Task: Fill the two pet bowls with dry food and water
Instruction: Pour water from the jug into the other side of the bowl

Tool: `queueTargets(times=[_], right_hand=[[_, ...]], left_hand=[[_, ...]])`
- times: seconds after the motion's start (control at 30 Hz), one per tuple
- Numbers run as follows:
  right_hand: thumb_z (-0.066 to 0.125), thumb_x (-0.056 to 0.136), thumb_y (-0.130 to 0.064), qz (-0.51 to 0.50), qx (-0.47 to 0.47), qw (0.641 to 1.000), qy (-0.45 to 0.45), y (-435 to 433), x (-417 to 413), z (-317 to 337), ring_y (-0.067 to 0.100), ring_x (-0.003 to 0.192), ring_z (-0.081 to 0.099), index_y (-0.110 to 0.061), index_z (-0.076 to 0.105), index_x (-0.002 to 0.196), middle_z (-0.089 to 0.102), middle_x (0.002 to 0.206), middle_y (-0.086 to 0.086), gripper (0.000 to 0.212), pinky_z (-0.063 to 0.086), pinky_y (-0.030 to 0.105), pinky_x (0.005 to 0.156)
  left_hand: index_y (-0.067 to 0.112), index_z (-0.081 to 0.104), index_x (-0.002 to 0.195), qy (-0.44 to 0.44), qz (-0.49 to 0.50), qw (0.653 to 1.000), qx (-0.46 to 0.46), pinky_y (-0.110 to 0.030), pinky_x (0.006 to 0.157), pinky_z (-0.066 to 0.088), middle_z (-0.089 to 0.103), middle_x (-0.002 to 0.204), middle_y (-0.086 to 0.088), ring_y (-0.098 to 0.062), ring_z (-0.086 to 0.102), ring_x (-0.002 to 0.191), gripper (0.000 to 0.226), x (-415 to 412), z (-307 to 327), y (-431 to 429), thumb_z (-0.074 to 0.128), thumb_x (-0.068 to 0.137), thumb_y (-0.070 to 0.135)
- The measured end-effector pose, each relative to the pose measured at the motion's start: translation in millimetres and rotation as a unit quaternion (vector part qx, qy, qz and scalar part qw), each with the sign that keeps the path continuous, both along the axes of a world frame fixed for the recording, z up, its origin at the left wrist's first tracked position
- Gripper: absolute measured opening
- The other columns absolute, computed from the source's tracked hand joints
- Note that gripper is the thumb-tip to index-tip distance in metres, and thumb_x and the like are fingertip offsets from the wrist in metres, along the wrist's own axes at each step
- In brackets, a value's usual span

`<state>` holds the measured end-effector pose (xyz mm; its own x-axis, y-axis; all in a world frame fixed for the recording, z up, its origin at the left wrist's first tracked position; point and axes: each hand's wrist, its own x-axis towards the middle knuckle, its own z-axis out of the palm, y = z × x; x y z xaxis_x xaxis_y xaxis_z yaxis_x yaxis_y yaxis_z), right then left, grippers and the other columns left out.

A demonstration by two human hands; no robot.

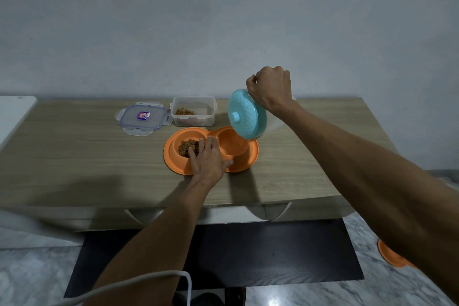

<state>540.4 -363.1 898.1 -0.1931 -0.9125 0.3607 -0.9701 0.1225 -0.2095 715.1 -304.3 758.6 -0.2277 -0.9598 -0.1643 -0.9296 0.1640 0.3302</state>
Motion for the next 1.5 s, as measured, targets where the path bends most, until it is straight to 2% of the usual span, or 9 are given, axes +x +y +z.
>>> queueTargets(times=[0.77,0.93,1.07,1.37,1.5], right_hand=[[0.042,0.093,-0.021,0.011,-0.003,1.0,0.022,0.5,0.9,4.2,0.024,0.059,0.037,-0.013,0.029,0.051,0.031,0.049,0.001,0.045,0.031,0.035,0.073],[0.042,0.092,-0.021,0.013,-0.005,1.0,0.019,-0.6,1.1,3.7,0.025,0.06,0.04,-0.013,0.03,0.051,0.032,0.05,0.001,0.044,0.038,0.038,0.078],[0.042,0.092,-0.021,0.015,-0.007,1.0,0.019,-1.2,0.6,1.9,0.025,0.062,0.041,-0.013,0.03,0.051,0.033,0.05,0.001,0.044,0.038,0.039,0.079],[0.044,0.092,-0.021,0.014,-0.018,1.0,-0.012,-0.8,-2.3,-2.7,0.025,0.062,0.043,-0.013,0.032,0.05,0.034,0.049,0.001,0.044,0.039,0.039,0.08],[0.046,0.088,-0.019,-0.018,-0.024,0.997,-0.073,1.3,-11.3,-8.0,0.025,0.058,0.038,-0.011,0.031,0.049,0.031,0.047,0.001,0.042,0.041,0.039,0.069]], left_hand=[[0.011,0.02,0.153,-0.005,0.001,1.0,-0.001,-0.06,0.117,0.012,0.018,0.162,-0.005,-0.028,0.009,0.151,0.091,-0.9,1.9,0.7,0.063,0.085,0.053],[0.012,0.019,0.154,-0.005,0.002,1.0,0.002,-0.06,0.117,0.011,0.018,0.162,-0.005,-0.028,0.008,0.151,0.091,-1.0,3.1,1.3,0.063,0.086,0.053],[0.012,0.019,0.154,-0.004,0.002,1.0,0.005,-0.059,0.118,0.011,0.017,0.162,-0.006,-0.028,0.008,0.151,0.091,-1.0,4.1,1.3,0.063,0.086,0.052],[0.012,0.019,0.154,-0.011,0.0,1.0,0.004,-0.059,0.117,0.011,0.017,0.163,-0.006,-0.029,0.008,0.151,0.091,-1.5,4.8,0.9,0.063,0.085,0.055],[0.011,0.018,0.154,-0.011,0.001,1.0,0.007,-0.059,0.117,0.01,0.017,0.163,-0.006,-0.029,0.007,0.151,0.093,-1.4,4.9,1.5,0.063,0.086,0.055]])
